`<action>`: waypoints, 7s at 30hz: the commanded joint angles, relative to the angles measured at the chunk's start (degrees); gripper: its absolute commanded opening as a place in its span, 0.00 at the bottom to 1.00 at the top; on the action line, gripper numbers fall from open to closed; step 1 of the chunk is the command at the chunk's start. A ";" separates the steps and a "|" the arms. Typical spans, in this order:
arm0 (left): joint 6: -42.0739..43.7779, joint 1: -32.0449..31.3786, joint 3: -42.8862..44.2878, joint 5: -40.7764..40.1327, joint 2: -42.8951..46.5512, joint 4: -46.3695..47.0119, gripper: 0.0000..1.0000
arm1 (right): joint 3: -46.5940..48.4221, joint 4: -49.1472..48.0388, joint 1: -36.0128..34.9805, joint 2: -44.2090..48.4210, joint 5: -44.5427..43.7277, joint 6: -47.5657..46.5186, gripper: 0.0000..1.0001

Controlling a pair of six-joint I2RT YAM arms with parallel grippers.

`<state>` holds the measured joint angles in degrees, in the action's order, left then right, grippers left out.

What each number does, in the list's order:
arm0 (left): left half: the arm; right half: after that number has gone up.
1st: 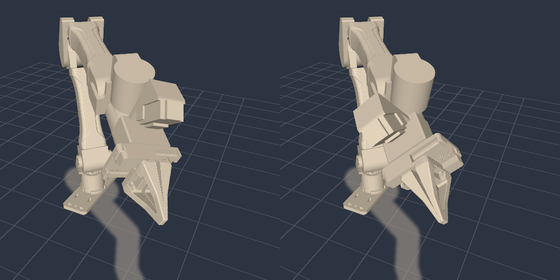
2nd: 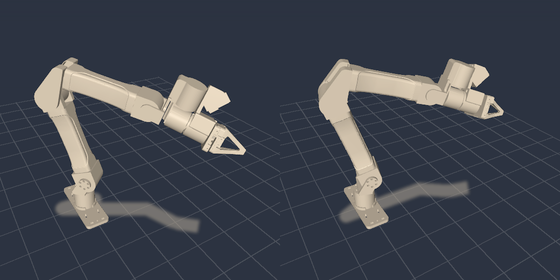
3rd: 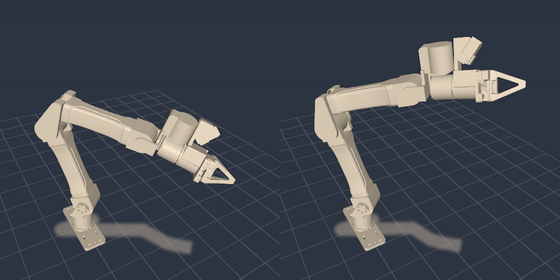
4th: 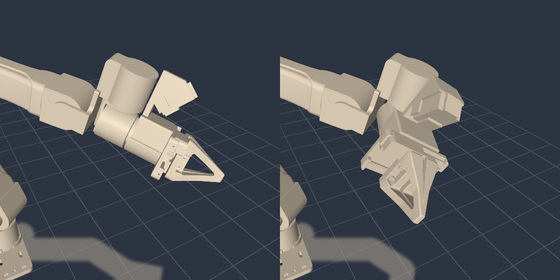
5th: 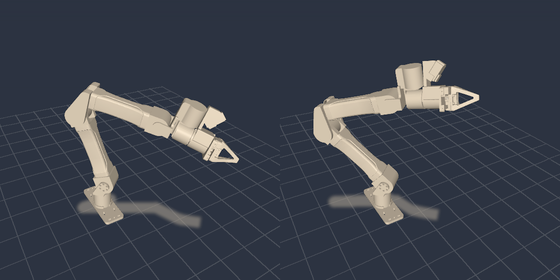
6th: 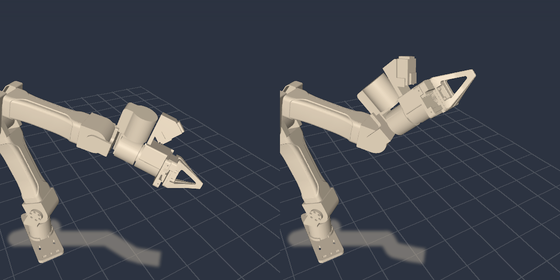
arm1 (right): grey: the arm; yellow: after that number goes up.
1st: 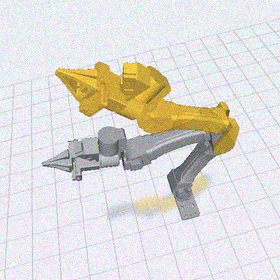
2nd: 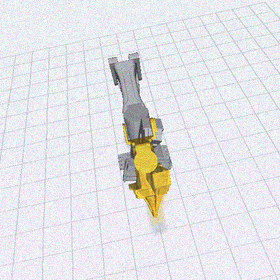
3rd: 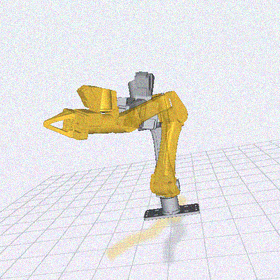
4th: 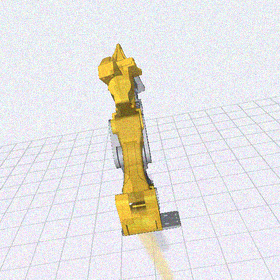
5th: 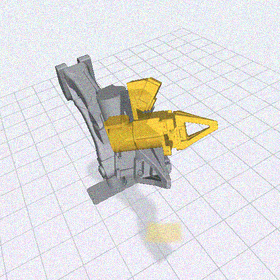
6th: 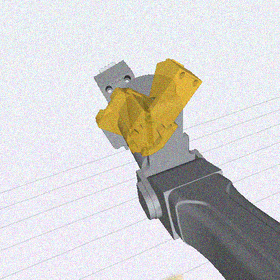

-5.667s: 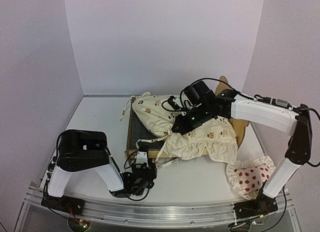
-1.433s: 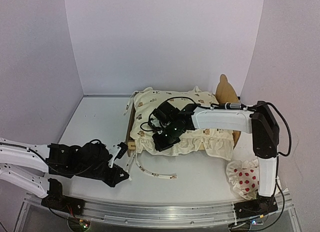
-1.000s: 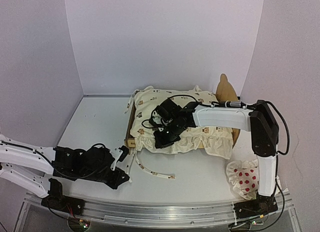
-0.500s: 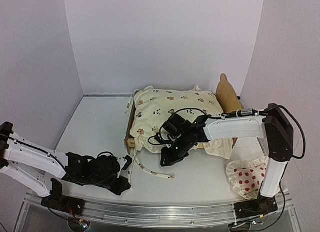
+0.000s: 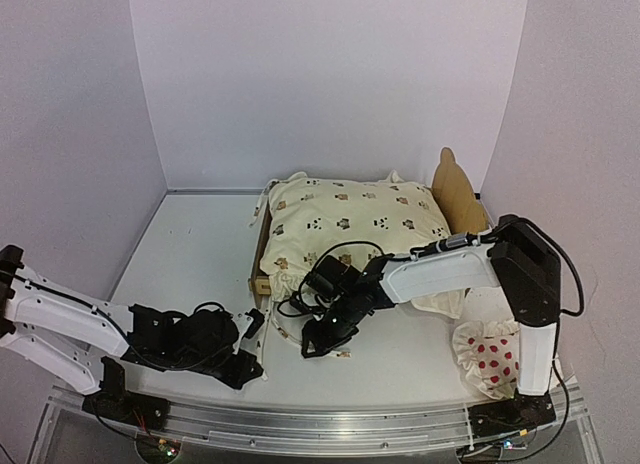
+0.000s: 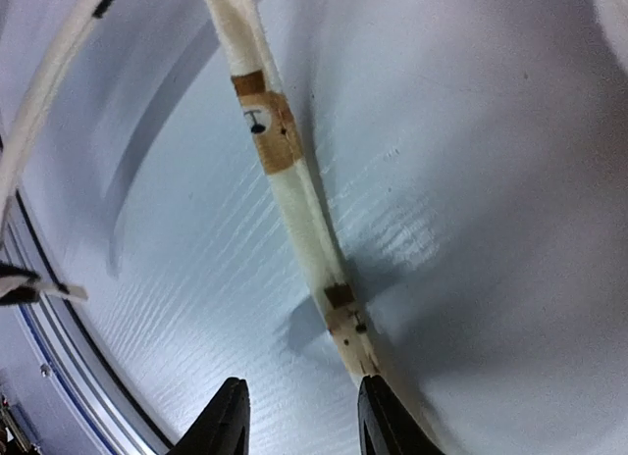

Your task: Set up the pet bed

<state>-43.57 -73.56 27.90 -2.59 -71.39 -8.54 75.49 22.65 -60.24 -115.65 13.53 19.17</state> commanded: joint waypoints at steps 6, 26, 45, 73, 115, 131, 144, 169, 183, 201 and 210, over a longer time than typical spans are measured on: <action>-0.86 -0.07 -0.21 -2.06 6.31 -2.93 0.00 | 11.12 -3.63 -1.73 -7.15 -5.29 -1.60 0.49; -1.60 0.02 -2.42 -4.70 13.88 -4.87 0.00 | 19.02 -13.50 -3.04 -15.33 -9.53 -0.72 0.22; -0.39 0.00 -0.52 -6.99 16.11 -5.47 0.00 | 15.45 -17.32 -3.99 5.00 -17.83 5.55 0.00; 1.43 0.13 1.71 -4.10 11.22 -3.21 0.00 | -18.24 -30.46 -2.67 12.10 -28.13 16.32 0.00; 5.62 2.79 2.96 0.16 5.50 1.15 0.00 | -18.98 -37.26 -2.69 3.86 -19.54 21.73 0.00; 2.82 2.78 4.55 10.07 5.92 4.85 0.00 | -20.11 -65.52 -4.64 -6.45 -27.79 34.25 0.00; 1.57 2.75 4.27 15.25 -1.94 13.52 0.00 | -26.02 -82.50 -4.83 -11.71 -32.44 34.38 0.00; 3.69 2.76 7.15 20.06 -6.63 7.78 0.40 | -27.86 -82.11 -4.86 -13.54 -32.87 32.80 0.00; -0.07 2.80 8.51 -2.31 2.81 -17.75 0.58 | -28.10 -81.56 -4.83 -13.28 -31.96 32.42 0.00; -3.20 2.82 4.87 -3.47 -3.81 -19.22 0.56 | -30.06 -78.93 -4.84 -10.77 -29.59 29.43 0.00; -2.63 4.10 3.26 -3.07 -5.25 -16.99 0.52 | -30.17 -77.84 -4.83 -10.59 -28.37 29.16 0.00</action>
<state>-46.38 -70.43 32.40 -4.92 -76.33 -26.79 47.02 -64.27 -65.54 -125.74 -16.02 48.54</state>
